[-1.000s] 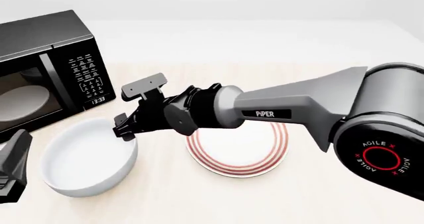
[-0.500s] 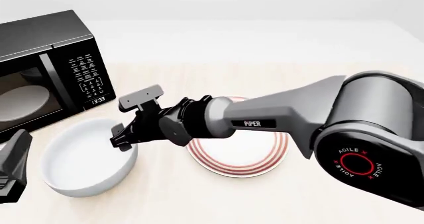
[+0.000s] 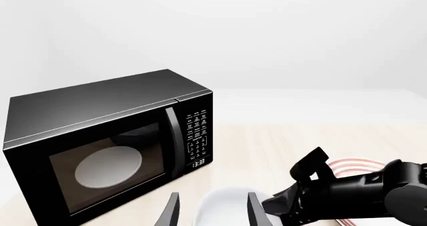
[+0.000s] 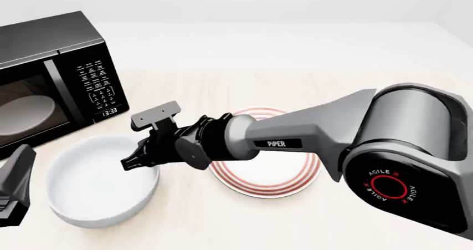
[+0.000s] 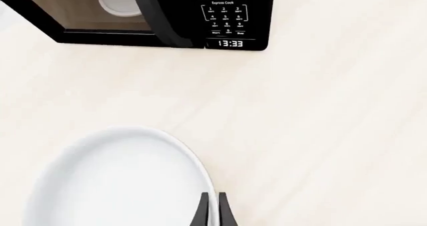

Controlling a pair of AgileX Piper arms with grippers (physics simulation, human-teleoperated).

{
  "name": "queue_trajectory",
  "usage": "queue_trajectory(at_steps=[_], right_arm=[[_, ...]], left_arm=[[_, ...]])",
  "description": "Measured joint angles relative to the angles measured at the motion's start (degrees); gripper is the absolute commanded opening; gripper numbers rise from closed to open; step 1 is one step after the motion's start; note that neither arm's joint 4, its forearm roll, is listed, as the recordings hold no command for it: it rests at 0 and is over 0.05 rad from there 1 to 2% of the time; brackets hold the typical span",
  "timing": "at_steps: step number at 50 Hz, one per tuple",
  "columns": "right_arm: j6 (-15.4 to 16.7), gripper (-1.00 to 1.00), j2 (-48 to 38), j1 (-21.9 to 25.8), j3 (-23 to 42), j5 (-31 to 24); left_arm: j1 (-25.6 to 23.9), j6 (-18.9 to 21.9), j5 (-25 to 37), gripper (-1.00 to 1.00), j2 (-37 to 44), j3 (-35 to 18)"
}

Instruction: Put the white bowl to the right of the plate.

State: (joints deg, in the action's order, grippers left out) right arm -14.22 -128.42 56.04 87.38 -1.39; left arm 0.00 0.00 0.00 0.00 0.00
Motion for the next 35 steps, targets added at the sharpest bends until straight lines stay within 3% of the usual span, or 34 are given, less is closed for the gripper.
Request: queue_trajectory(at_steps=[13,35], right_arm=[[1.2,-1.0,2.0,0.0,-1.4,-0.4],[5.7,-1.0,15.9,-3.4,-9.2,-1.0]], left_arm=[[0.0,0.0,0.0,1.0,0.0,0.0],[0.0,0.0,0.0,1.0,0.0,0.0]])
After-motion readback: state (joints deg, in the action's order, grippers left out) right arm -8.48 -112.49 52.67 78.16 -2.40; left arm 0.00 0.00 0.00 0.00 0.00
